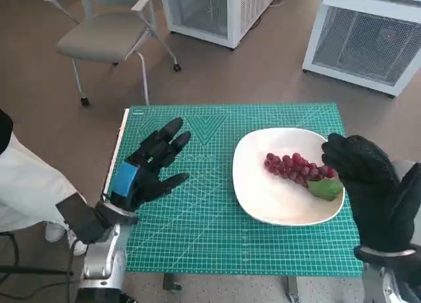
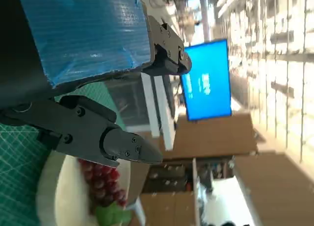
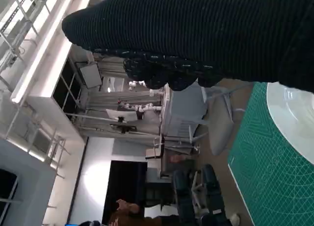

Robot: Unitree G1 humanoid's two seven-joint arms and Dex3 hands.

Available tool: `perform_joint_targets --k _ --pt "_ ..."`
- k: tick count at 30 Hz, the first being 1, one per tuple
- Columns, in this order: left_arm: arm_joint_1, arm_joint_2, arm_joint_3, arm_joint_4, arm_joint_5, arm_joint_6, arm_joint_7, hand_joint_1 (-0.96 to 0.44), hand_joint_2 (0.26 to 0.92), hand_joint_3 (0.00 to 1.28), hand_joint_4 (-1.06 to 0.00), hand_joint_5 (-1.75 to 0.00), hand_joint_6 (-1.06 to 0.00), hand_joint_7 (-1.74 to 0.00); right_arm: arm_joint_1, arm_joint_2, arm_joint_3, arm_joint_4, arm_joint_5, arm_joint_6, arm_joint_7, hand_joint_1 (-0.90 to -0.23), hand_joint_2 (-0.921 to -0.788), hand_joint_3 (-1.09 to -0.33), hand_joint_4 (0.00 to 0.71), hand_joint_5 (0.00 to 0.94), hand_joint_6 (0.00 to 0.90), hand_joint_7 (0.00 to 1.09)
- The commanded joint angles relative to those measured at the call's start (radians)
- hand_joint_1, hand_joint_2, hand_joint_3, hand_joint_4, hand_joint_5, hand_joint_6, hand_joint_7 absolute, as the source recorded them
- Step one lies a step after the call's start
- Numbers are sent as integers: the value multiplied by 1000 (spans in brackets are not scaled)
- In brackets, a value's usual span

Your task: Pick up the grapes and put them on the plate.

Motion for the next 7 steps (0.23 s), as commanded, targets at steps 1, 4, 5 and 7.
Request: perform_joint_targets --k 1,4,5,7 --pt "22 -21 -10 -27 7 -26 20 -336 921 92 -352 -7 -358 -2 14 4 7 15 0 11 7 -361 -921 -616 442 766 236 967" --pt "25 -19 -13 -24 5 -33 12 -341 921 93 -358 -9 -358 -2 13 3 7 15 1 12 8 -361 -921 -616 441 769 235 968" --pt "25 -17 -14 -23 4 -34 9 -343 921 93 -359 -9 -358 -2 13 3 7 15 1 12 8 -362 -921 -616 440 770 235 968" --pt "26 -15 -15 -21 2 -35 5 -348 921 94 -361 -9 -358 -2 12 2 7 14 2 13 8 -362 -921 -615 439 771 235 968"
